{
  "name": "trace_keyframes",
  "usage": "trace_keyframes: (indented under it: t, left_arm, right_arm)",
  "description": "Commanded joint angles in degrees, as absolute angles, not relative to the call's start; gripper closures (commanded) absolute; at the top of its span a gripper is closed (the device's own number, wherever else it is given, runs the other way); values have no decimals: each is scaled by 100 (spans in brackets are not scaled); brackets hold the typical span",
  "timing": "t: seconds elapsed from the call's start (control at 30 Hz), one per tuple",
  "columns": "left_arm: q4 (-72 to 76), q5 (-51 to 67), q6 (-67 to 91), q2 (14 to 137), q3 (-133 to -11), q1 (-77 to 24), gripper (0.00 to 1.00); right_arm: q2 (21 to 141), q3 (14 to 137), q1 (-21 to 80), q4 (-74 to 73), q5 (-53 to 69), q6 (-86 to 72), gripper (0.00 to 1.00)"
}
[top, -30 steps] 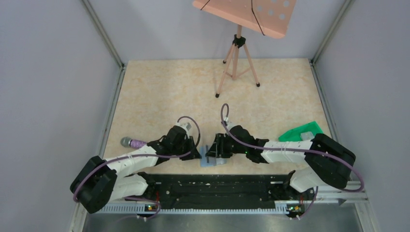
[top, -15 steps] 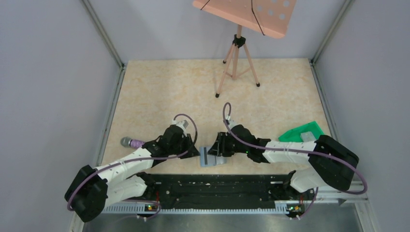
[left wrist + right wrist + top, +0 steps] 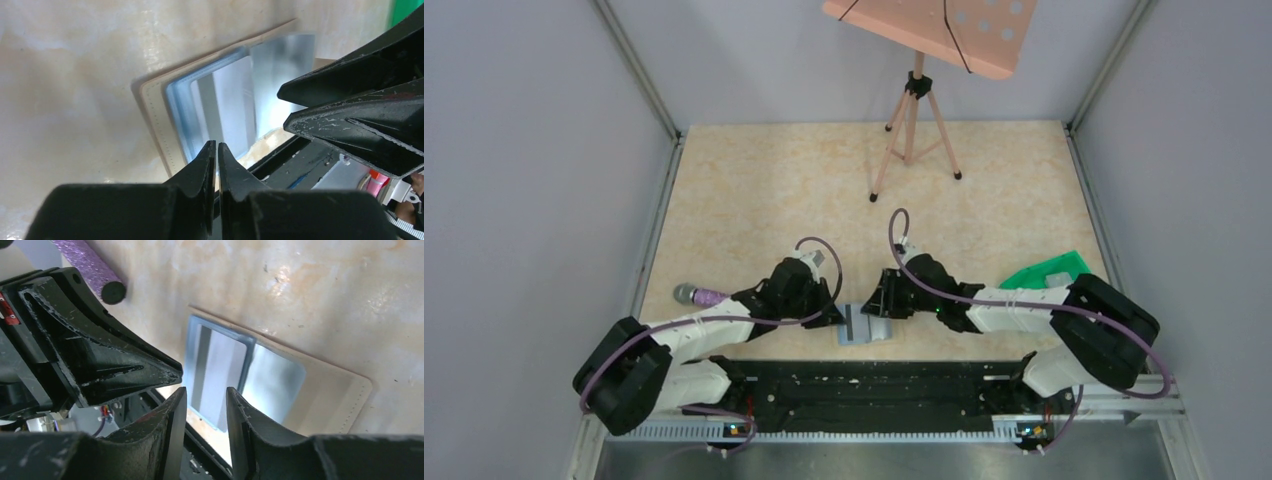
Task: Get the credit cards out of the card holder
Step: Remove the credit card from the card holder.
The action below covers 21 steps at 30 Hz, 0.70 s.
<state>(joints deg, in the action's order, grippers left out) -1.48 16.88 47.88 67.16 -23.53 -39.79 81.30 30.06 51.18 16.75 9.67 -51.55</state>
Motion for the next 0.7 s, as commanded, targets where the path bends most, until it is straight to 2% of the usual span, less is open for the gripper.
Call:
trace_keyframes:
  t: [0.0,0.67]
  left_arm:
    - [204,1652,4694,6885,-2163,-3999,90]
    - [168,1531,4763,7049,-1943,-3999,91]
  right_arm:
    - [8367,2816,5077,2097,1086,-5099,65]
    - [8906,2583,5063,2923,1416,-5246,69]
